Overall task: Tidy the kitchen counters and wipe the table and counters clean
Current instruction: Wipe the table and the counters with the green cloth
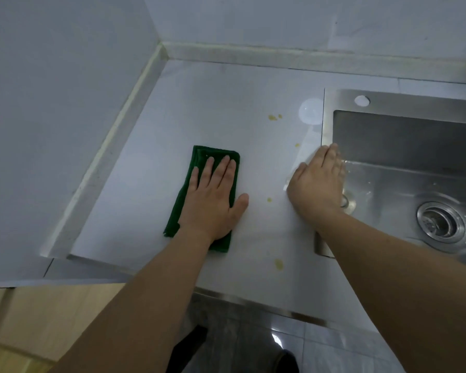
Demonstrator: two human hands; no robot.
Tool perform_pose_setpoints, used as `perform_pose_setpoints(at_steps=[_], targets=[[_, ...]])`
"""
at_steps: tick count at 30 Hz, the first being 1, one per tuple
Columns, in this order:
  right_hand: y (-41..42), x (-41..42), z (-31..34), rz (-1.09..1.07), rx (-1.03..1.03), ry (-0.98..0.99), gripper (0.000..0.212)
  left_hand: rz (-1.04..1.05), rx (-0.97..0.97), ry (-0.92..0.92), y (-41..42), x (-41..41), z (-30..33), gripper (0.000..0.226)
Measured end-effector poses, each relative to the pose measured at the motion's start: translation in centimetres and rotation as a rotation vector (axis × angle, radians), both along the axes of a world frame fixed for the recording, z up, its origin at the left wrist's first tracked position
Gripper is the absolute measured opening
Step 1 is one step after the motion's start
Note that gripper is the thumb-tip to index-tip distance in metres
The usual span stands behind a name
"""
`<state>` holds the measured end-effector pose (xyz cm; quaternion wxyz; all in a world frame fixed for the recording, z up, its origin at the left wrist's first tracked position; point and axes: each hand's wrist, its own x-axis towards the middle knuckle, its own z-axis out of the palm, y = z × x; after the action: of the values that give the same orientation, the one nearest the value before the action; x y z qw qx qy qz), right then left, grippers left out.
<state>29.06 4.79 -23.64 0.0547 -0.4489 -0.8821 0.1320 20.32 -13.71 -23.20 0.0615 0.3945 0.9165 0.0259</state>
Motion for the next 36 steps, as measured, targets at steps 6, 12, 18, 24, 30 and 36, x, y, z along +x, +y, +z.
perform_pose_setpoints(at_steps=[6, 12, 18, 24, 30, 36], targets=[[2.1, -0.7, 1.0, -0.022, -0.01, 0.041, 0.045, 0.009, 0.013, -0.001, 1.7, -2.2, 0.1, 0.078], [7.0, -4.3, 1.2, 0.062, 0.014, 0.059, 0.059, 0.018, 0.028, 0.02, 3.3, -4.2, -0.1, 0.079], [7.5, -5.7, -0.1, 0.064, 0.01, -0.035, 0.063, 0.011, 0.036, 0.032, 5.7, -6.9, -0.4, 0.08], [7.3, -5.4, -0.5, 0.063, 0.028, -0.014, 0.062, 0.004, 0.022, 0.034, 7.7, -8.4, -0.4, 0.081], [7.8, -5.8, -0.5, 0.079, 0.045, -0.003, 0.062, 0.017, 0.027, 0.023, 12.1, -12.1, 0.2, 0.084], [8.0, -5.6, -0.7, 0.097, 0.053, 0.016, 0.069, 0.025, 0.013, 0.023, 15.5, -15.5, 0.4, 0.073]])
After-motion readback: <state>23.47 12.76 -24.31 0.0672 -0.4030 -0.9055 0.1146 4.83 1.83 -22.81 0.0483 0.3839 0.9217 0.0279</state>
